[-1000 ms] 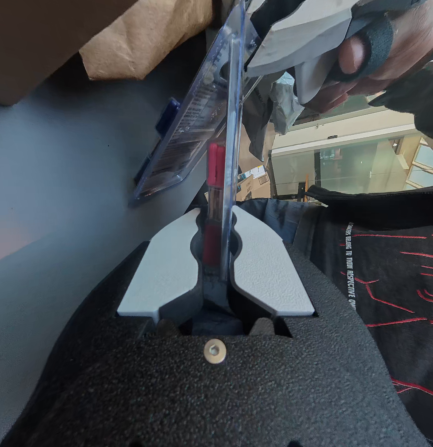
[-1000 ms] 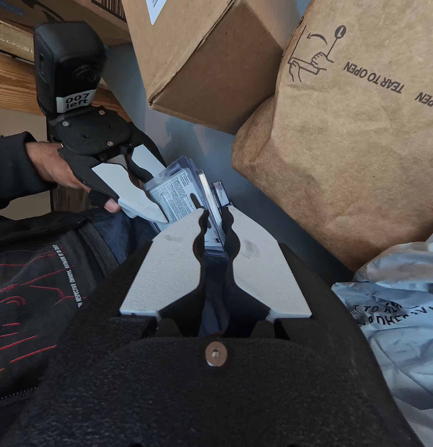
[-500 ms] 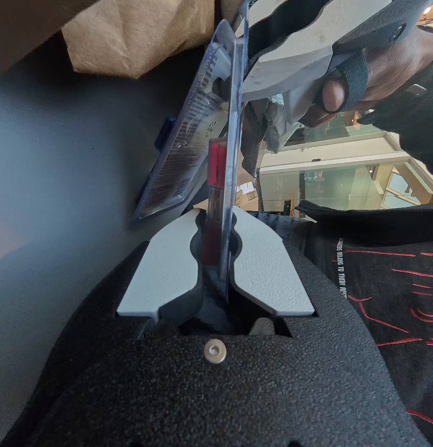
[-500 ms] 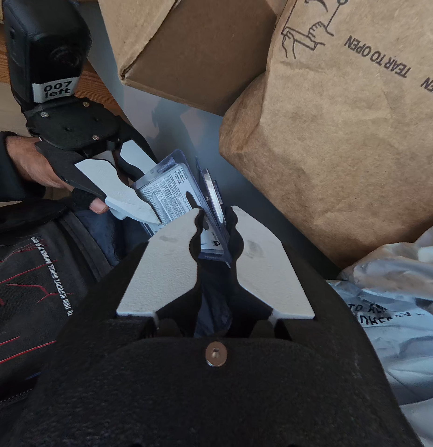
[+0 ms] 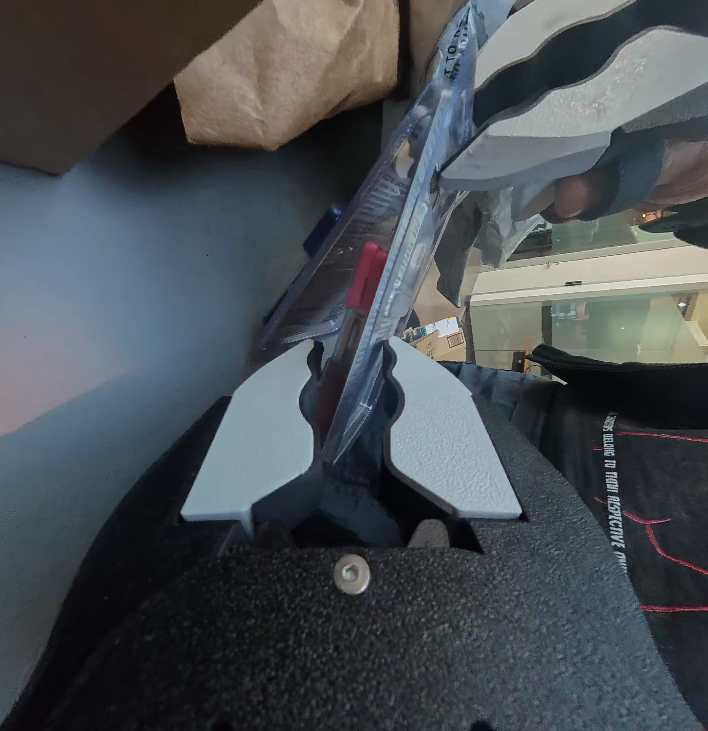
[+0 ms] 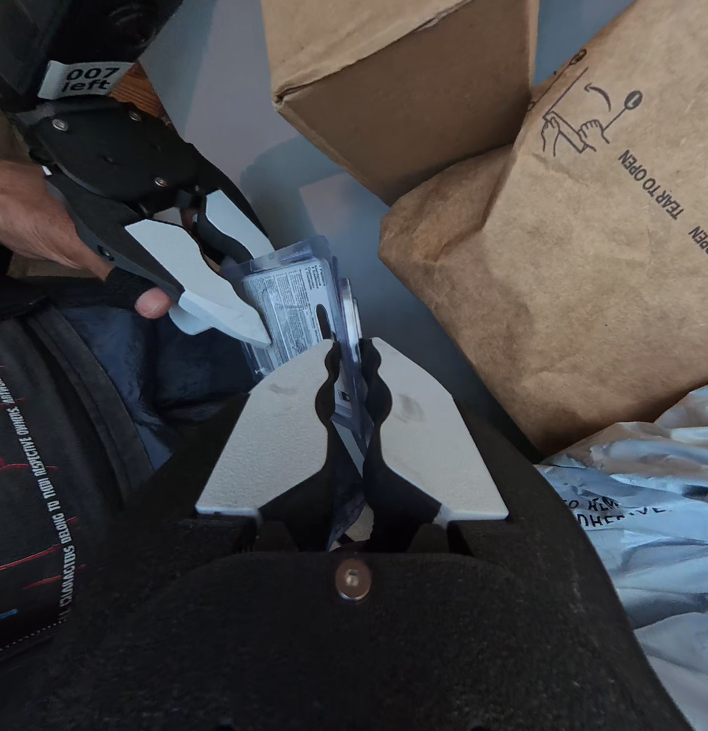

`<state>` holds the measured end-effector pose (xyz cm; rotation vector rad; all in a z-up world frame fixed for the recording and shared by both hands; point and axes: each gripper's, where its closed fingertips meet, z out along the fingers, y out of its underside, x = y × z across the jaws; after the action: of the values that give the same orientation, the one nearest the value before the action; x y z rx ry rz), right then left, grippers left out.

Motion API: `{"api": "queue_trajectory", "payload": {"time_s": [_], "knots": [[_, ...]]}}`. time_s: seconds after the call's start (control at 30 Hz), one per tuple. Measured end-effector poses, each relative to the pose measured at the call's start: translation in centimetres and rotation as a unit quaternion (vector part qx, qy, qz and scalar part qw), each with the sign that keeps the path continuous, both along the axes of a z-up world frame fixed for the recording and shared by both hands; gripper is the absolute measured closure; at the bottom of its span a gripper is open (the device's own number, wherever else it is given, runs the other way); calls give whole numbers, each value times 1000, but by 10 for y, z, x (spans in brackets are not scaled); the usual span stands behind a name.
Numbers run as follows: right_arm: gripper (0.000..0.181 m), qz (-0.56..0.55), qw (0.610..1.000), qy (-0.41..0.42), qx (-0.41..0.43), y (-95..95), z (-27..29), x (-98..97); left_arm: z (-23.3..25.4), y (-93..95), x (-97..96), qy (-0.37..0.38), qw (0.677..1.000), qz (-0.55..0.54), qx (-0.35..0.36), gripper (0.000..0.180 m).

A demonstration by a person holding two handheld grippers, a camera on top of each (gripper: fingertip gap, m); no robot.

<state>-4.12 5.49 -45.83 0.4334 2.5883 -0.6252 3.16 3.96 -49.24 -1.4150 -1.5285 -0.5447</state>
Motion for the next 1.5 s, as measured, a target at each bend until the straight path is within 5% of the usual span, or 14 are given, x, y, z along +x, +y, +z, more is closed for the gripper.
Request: {"api": "queue_trajectory", "payload": {"time_s": [0.3, 0.7, 0.93, 1.07, 1.23, 1.5], "knots": [[171, 52, 997, 55, -4, 10, 8, 7, 4, -26, -9, 50, 997, 40, -37, 143], [171, 145, 978, 142, -44, 13, 29, 18, 20, -17, -31, 211, 958, -54, -185, 122], [171, 194, 966, 154, -79, 3, 39, 35, 32, 10, -38, 298, 919, -143, -213, 124], [172, 192, 966, 145, -99, -8, 44, 43, 42, 23, -35, 334, 906, -169, -196, 141], [170, 185, 966, 141, -110, -19, 46, 46, 47, 20, -32, 331, 909, -167, -188, 160], [154, 105, 974, 163, -118, -35, 57, 26, 35, -3, -25, 255, 934, -118, -220, 164]]}}
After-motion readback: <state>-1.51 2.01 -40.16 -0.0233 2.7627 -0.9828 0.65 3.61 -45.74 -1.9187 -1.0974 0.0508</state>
